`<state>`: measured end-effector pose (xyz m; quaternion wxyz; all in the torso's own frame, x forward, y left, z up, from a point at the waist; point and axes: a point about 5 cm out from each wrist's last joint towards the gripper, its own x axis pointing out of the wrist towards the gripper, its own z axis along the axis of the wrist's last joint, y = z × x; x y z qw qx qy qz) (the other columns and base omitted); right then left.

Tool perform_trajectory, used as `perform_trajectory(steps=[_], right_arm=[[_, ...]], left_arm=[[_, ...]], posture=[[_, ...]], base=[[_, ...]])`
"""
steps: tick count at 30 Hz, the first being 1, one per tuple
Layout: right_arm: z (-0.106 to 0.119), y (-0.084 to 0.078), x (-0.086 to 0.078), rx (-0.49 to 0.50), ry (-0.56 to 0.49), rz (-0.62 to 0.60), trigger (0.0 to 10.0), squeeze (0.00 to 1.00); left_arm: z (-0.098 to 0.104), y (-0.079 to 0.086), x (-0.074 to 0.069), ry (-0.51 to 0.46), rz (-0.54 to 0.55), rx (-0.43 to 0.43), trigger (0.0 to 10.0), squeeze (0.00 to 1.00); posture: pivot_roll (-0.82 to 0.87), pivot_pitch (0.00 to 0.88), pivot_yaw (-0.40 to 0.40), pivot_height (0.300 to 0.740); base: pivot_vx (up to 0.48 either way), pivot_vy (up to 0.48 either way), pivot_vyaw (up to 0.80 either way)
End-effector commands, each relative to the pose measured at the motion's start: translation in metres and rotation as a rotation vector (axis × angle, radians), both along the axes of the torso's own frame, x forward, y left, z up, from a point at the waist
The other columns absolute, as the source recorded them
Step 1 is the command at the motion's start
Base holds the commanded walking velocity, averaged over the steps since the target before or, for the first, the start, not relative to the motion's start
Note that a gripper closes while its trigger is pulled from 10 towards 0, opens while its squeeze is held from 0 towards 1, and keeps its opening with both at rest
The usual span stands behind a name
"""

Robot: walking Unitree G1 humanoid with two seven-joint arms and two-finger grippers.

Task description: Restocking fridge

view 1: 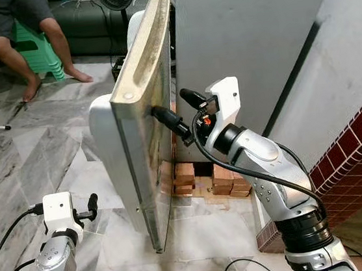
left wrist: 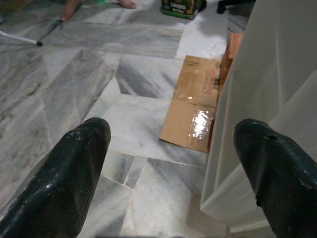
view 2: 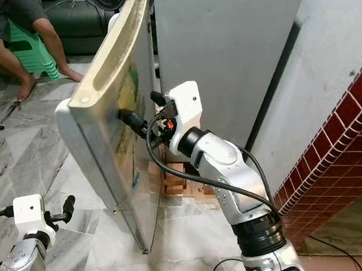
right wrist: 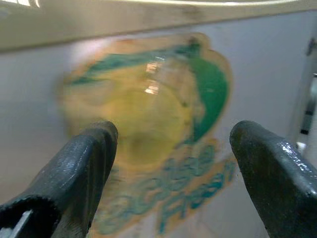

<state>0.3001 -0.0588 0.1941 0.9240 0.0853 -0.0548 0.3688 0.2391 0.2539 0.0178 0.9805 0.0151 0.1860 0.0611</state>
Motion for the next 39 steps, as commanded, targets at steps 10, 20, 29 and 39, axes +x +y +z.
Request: perform_trajectory(steps=[10, 20, 29, 39], right_arm=[[-0.001, 0.007, -0.007, -0.015, 0.002, 0.123, 10.0, 0.00], [0.007, 0.004, -0.027, -0.058, -0.010, 0.310, 10.0, 0.00], [-0.004, -0.030, -0.050, -0.119, 0.058, 0.330, 10.0, 0.00], [0.005, 0.003, -0.011, -0.090, 0.017, 0.239, 10.0, 0.00]], left_arm=[[-0.001, 0.003, 0.000, 0.007, 0.021, 0.018, 10.0, 0.00], [-0.001, 0.003, 0.002, 0.011, 0.014, 0.020, 10.0, 0.00], [0.001, 0.005, 0.010, 0.000, 0.035, 0.043, 10.0, 0.00], [0.007, 0.014, 0.022, -0.015, 0.113, 0.053, 10.0, 0.00]], posture=[[0.11, 0.011, -0.001, 0.740], [0.09, 0.013, 0.006, 0.740], [0.06, 0.007, 0.014, 0.740], [0.09, 0.000, -0.006, 0.740]], base=[[0.137, 0.000, 0.00], [0.000, 0.000, 0.00], [0.000, 0.000, 0.00], [0.000, 0.000, 0.00]])
